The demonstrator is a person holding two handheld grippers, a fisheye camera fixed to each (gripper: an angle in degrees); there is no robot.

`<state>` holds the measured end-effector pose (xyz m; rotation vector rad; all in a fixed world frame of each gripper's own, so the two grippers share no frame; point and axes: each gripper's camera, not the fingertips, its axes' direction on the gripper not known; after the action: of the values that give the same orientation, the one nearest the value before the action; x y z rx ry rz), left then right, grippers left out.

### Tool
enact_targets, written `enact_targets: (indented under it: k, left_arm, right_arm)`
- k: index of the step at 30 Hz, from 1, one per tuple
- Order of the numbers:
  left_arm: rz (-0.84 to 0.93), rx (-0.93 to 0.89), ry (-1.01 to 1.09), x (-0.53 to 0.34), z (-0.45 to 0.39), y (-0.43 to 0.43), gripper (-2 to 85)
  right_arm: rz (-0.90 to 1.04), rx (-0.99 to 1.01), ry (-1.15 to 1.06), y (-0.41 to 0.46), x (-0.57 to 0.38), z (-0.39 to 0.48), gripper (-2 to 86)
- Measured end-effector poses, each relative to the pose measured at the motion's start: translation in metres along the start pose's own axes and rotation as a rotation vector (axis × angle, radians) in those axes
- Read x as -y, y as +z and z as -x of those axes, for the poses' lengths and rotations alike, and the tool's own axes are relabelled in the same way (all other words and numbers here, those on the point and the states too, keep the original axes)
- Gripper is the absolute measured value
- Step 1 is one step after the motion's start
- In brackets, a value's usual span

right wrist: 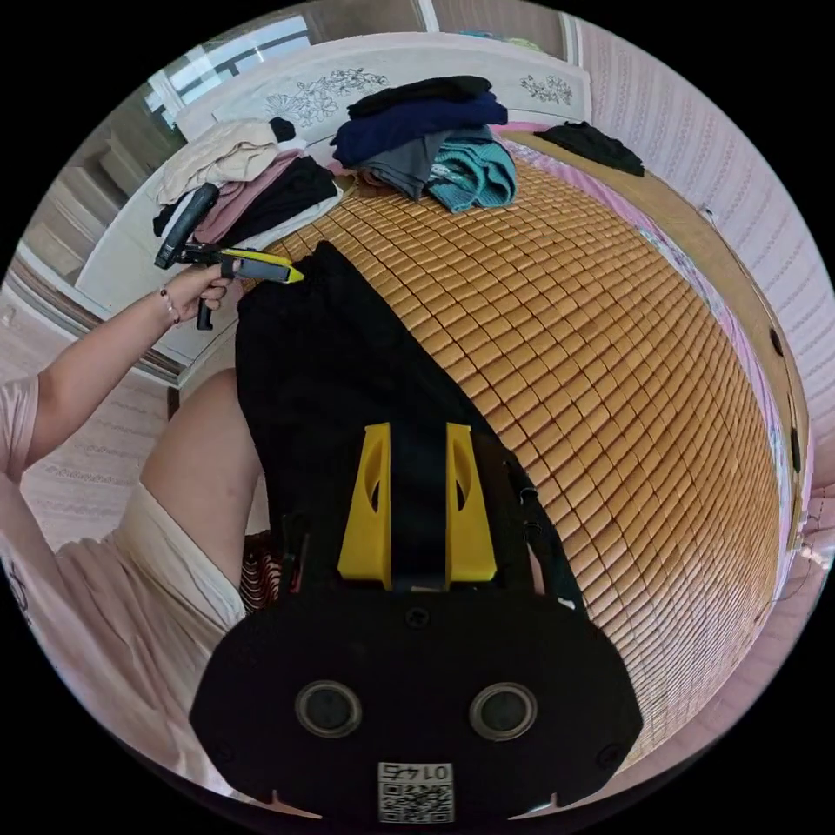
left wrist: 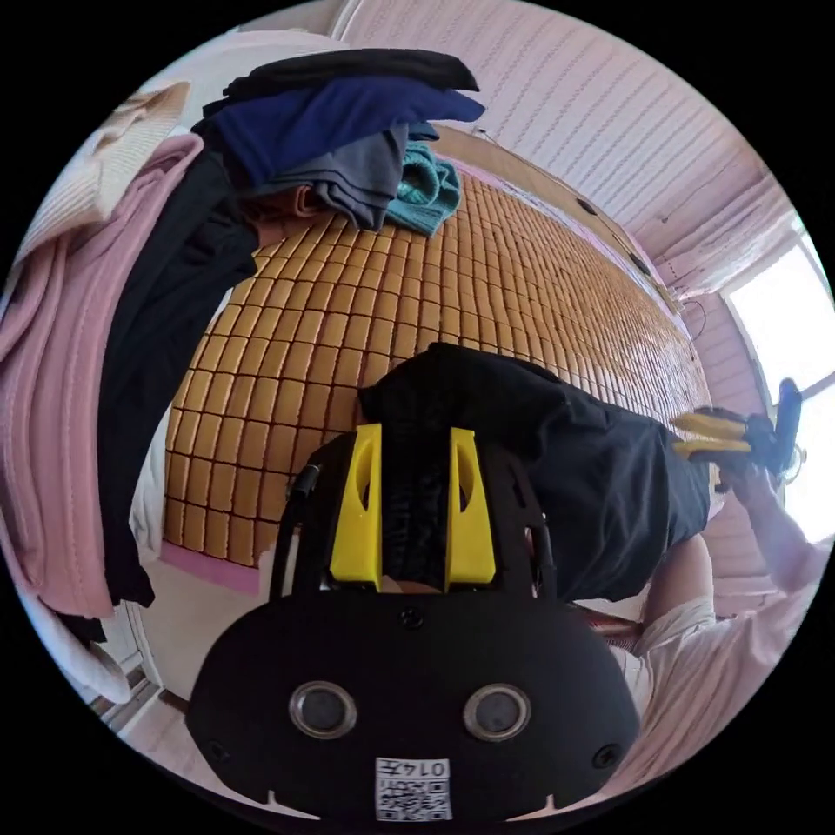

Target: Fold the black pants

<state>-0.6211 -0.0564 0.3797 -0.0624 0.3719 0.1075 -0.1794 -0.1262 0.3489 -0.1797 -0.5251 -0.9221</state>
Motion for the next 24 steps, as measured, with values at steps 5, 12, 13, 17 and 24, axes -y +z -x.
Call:
enact_targets:
  k: [5,12,13,17,24]
  left_arm:
    - [-0.085,-0.058,0.115,-0.037,0.024,-0.035,13.0]
    - [-0.134,-0.115,0.174,-0.056,0.072,-0.051,14.1]
    - [-0.146,-0.132,0.206,-0.056,0.076,-0.051,15.0]
    - [-0.157,-0.213,0.319,-0.048,0.078,-0.048,17.7]
    - [-0.028,-0.427,0.369,-0.040,0.082,-0.057,4.1]
  right_arm:
    - [-0.002,0.183,-0.192,0.044,0.165,0.038,15.6]
    - [0.269,0.343,-0.164,0.139,0.277,0.032,9.6]
    - [0.211,0.423,-0.231,0.130,0.279,0.032,5.6]
    - [0.074,0.673,-0.557,0.082,0.269,0.041,1.3]
    - [0.072,0.718,-0.624,0.075,0.299,0.039,0.4]
